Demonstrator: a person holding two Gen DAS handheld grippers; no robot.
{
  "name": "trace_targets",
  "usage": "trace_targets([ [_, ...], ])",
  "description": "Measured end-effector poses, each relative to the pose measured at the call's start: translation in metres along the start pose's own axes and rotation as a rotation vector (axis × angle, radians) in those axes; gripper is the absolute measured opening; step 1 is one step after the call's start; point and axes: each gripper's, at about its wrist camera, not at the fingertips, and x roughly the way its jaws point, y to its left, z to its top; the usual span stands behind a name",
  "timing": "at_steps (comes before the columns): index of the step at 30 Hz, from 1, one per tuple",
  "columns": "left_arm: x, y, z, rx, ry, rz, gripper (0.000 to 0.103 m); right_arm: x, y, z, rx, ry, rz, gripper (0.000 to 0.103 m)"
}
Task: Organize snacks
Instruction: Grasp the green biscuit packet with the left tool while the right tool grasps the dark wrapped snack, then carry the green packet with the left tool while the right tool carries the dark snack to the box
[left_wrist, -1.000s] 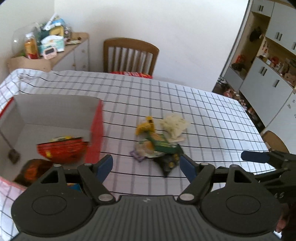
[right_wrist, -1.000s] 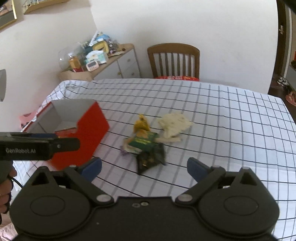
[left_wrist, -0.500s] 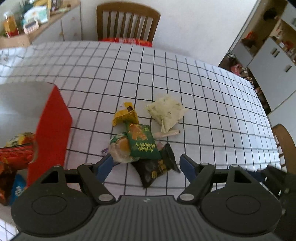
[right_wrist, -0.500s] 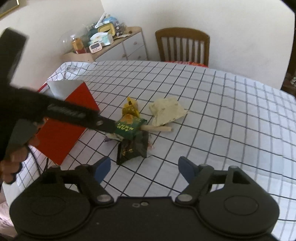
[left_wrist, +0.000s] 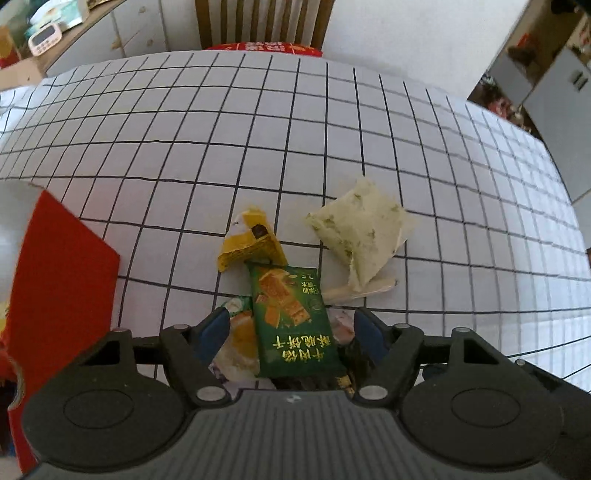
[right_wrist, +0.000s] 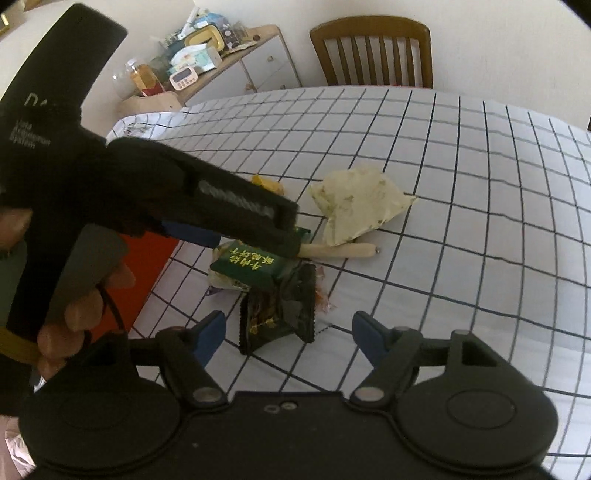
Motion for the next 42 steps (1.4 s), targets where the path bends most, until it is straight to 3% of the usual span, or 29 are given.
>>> trace_targets([
  [4, 0.006, -0.009, -0.001, 0.062, -0.013, 0.041, 0.073, 0.011, 0.000, 0.001, 0.023, 0.016, -0.002, 0.075],
  [7, 0.007, -0.021, -0.004, 0.109, -0.028, 0.084, 0.067, 0.018, 0.000, 0.000, 0.045, 0.024, -0.003, 0.072],
  [9, 0.007, -0.028, -0.007, 0.133, -0.038, 0.112, 0.060, 0.021, 0.000, 0.001, 0.061, 0.027, 0.001, 0.065],
  [14, 0.004, -0.043, -0.016, 0.172, -0.066, 0.138, 0.044, 0.022, 0.001, -0.001, 0.084, 0.031, 0.004, 0.037],
  [20, -0.007, -0.025, -0.025, 0.110, -0.086, 0.101, 0.042, 0.009, -0.001, -0.006, 0.103, 0.001, 0.025, 0.025],
  [31, -0.040, 0.016, -0.036, -0.007, -0.121, 0.024, 0.042, -0.023, 0.008, -0.018, 0.113, -0.055, 0.023, 0.023],
  [42, -0.100, 0.035, -0.064, -0.043, -0.201, -0.025, 0.042, -0.065, 0.042, -0.022, 0.070, -0.115, 0.000, 0.023],
])
